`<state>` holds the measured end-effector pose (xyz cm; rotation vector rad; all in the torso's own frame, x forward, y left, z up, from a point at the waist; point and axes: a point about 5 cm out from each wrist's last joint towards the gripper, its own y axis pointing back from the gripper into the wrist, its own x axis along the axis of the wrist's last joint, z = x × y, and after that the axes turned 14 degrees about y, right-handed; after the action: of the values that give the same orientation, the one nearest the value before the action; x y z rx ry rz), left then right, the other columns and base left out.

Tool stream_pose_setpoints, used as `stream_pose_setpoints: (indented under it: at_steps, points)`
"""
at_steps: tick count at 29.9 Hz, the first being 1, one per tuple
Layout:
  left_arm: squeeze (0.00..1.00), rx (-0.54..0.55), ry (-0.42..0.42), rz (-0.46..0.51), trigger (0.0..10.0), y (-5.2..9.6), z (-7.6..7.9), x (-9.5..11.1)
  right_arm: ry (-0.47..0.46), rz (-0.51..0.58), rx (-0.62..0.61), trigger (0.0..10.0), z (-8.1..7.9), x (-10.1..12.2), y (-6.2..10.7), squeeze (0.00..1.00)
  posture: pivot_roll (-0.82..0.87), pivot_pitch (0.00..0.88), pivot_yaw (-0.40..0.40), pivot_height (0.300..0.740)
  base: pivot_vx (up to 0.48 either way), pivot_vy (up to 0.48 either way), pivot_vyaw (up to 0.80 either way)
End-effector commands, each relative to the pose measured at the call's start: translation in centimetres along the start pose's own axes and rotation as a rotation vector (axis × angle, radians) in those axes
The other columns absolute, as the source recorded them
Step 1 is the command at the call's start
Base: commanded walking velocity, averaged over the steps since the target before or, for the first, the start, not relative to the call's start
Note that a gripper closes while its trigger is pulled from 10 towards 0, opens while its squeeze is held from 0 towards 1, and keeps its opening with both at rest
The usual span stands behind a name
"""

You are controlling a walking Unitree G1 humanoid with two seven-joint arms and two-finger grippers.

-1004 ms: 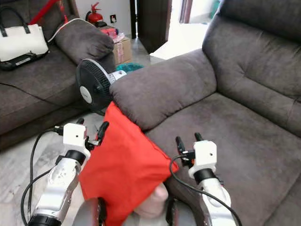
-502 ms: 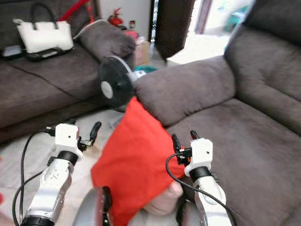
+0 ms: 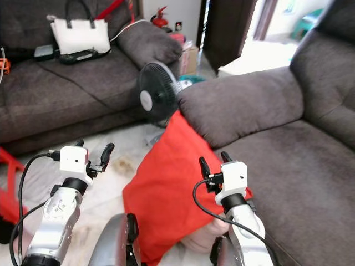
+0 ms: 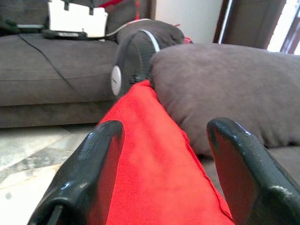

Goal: Move the pillow to the sofa from floor

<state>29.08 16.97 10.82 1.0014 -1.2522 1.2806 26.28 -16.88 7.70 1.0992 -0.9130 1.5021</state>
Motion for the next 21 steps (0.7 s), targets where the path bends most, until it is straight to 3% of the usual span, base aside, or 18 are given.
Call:
stream_pose_setpoints:
  at_steps: [1,16,21]
  points:
    - [0.00,-0.011,-0.003,-0.003,10.0,-0.11,0.17,-0.06,-0.005,-0.009,-0.018,10.0,0.49,-0.16,0.17,0.00,0.10,0.000,-0.041,0.529,0.000,0.000,0.00]
    - [0.00,-0.011,0.001,-0.005,10.0,-0.04,0.28,-0.19,-0.004,-0.051,-0.017,10.0,0.30,-0.56,-0.31,0.00,0.11,0.000,-0.050,0.529,0.000,0.000,0.00]
    - [0.00,-0.011,0.003,-0.005,10.0,-0.02,0.31,-0.22,-0.004,-0.051,-0.010,10.0,0.24,-0.52,-0.32,0.00,0.10,0.000,-0.051,0.497,0.000,0.000,0.00]
